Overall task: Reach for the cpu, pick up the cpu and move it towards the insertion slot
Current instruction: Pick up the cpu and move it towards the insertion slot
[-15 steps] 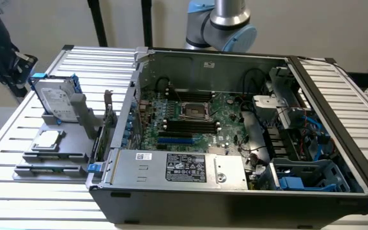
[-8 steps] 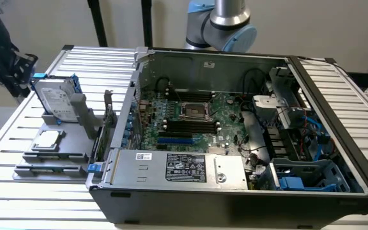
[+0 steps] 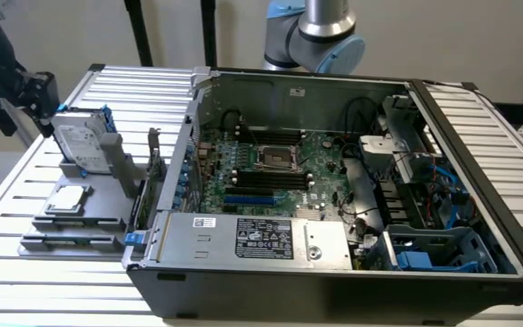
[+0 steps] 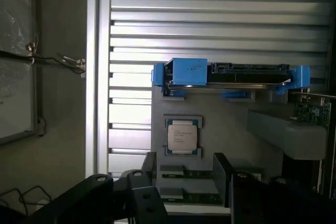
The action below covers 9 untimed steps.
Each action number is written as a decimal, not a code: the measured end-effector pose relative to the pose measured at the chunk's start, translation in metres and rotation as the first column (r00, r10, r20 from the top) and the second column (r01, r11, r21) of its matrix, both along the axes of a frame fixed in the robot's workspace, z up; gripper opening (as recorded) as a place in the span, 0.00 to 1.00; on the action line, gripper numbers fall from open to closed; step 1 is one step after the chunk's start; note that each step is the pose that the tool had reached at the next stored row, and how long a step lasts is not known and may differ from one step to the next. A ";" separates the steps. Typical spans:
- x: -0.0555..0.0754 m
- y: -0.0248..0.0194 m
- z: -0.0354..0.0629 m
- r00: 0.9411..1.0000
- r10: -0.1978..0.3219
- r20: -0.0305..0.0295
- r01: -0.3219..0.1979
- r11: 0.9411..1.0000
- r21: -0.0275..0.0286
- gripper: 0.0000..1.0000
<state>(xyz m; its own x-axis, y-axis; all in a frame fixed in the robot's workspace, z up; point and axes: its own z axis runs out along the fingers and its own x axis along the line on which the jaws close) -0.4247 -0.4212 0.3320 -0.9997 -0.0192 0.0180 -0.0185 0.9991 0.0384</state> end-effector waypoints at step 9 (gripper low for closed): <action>0.000 0.0000 0.0000 1.000 0.000 0.000 0.000 1.000 0.000 0.71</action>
